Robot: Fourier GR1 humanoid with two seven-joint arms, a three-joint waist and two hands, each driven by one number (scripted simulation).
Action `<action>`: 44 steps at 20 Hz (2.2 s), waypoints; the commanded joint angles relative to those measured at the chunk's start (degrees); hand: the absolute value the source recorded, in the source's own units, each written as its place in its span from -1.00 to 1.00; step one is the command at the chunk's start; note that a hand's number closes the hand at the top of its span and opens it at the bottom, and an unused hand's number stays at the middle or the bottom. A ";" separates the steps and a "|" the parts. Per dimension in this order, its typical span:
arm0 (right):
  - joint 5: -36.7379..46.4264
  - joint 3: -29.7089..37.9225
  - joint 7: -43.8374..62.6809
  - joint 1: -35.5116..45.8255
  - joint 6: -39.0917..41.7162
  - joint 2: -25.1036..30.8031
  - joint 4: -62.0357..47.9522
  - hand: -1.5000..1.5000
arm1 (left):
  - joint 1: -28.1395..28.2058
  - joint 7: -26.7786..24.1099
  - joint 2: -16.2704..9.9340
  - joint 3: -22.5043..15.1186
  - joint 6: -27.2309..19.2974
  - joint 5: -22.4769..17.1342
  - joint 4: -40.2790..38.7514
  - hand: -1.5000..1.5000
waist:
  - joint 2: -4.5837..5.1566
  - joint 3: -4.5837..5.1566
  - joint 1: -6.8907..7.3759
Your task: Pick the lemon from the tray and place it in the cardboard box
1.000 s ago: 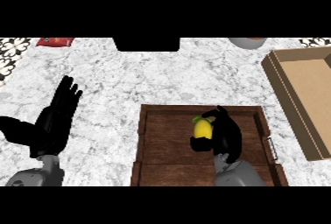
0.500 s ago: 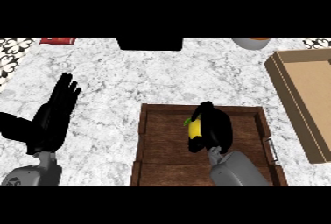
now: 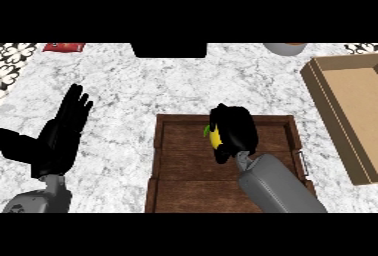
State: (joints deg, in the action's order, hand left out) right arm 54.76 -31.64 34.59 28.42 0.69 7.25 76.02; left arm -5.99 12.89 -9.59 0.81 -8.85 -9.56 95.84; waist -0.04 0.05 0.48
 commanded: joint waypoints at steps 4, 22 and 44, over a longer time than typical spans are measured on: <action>3.99 -2.39 2.92 1.26 9.06 0.52 15.77 1.00 | 0.31 -1.37 -0.81 1.86 1.44 -0.15 -1.61 0.00 | -0.18 -0.02 -0.79; 3.60 28.45 9.90 6.49 5.15 7.72 24.41 1.00 | -1.09 -1.88 2.33 0.79 -0.80 2.18 -2.74 0.00 | 0.13 -0.05 -0.75; 5.17 44.31 -17.35 13.97 -8.41 25.08 -23.17 1.00 | -0.49 -2.42 2.64 0.79 2.24 2.20 -2.30 0.00 | 0.50 -0.07 0.77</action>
State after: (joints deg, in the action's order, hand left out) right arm 59.33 11.69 21.31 37.37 -6.77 29.89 64.40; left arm -5.09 11.35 -7.65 2.07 -6.55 -8.04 95.35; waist 0.26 -0.04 0.87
